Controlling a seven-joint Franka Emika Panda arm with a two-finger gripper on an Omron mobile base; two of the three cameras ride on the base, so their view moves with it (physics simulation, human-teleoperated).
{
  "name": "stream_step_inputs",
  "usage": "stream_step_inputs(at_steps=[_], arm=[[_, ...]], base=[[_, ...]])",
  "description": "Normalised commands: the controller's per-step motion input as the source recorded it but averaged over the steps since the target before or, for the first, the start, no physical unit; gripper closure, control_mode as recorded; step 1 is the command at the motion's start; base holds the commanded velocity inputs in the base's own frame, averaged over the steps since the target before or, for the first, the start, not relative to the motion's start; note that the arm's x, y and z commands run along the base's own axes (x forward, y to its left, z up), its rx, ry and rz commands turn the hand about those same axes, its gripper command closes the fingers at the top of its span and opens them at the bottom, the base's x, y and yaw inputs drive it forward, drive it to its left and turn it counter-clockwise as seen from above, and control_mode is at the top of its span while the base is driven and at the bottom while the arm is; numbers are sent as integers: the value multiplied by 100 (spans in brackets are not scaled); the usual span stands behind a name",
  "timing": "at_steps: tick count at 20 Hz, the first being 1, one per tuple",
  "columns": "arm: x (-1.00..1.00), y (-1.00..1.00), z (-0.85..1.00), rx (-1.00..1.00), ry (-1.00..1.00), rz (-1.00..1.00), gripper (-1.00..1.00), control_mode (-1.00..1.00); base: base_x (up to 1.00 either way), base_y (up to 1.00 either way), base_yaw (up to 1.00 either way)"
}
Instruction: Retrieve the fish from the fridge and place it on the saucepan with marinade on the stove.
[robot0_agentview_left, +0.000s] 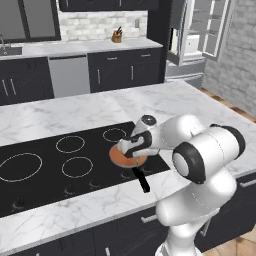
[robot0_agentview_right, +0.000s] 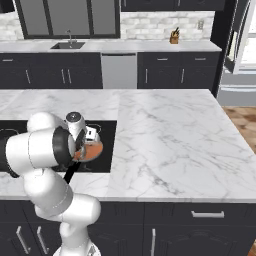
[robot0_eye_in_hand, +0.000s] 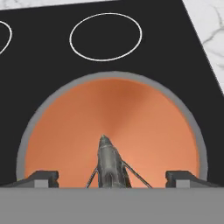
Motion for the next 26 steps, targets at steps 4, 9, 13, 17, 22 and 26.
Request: stream_step_inputs(at_steps=[4,9,13,17,22,26], arm=[[-100,-18,70,0,6,-1,-100,-100],[-100,-43,59,0,0,-2,-100,-100],[-100,-56,22,0,2,0,-100,-100],[-100,-58,31,0,7,0,-100,-100],[-100,-44,44,-2,11,0,-100,-100],[-100,-11,80,-2,1,0,-100,-100]], base=[[0,0,0],[0,0,0],[0,0,0],[0,0,0],[0,0,0],[0,0,0]])
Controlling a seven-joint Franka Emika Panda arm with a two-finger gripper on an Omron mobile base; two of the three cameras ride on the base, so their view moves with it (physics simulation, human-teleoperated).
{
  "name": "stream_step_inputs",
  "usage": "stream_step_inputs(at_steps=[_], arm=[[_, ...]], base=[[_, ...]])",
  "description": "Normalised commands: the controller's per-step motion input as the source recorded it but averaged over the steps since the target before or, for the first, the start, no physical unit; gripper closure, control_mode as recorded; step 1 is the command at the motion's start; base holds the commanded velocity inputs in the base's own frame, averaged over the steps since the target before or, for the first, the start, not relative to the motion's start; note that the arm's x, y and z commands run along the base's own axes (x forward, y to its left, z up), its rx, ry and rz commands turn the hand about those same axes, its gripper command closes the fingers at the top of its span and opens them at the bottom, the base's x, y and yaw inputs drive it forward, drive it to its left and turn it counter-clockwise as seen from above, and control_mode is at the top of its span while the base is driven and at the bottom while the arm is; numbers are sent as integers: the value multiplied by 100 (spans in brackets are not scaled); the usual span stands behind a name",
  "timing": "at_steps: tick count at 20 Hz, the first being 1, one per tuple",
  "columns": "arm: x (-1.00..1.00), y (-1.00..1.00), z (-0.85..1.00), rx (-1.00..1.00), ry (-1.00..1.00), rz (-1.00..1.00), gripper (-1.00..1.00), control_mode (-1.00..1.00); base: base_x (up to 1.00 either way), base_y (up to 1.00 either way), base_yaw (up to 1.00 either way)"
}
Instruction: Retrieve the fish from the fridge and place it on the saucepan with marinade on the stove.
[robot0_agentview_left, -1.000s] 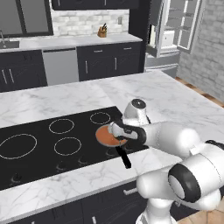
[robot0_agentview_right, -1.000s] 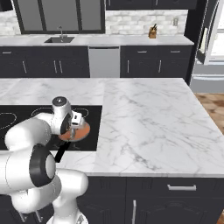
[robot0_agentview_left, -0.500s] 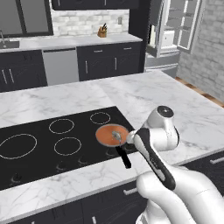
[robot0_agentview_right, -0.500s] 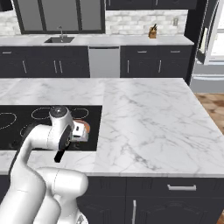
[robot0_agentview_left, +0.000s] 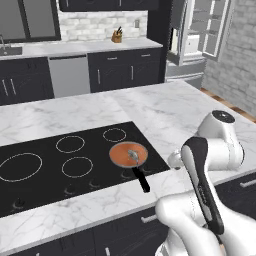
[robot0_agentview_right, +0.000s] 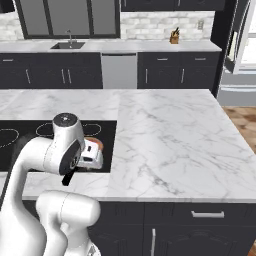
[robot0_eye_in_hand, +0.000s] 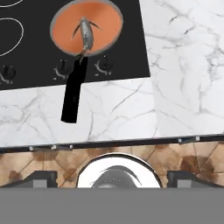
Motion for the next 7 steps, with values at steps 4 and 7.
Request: stream_step_inputs(at_steps=[4,7], arm=[[-100,0,100,0,-41,2,-100,-100],[-100,0,100,0,-68,5,-100,-100]], base=[[0,0,0],[0,0,0]])
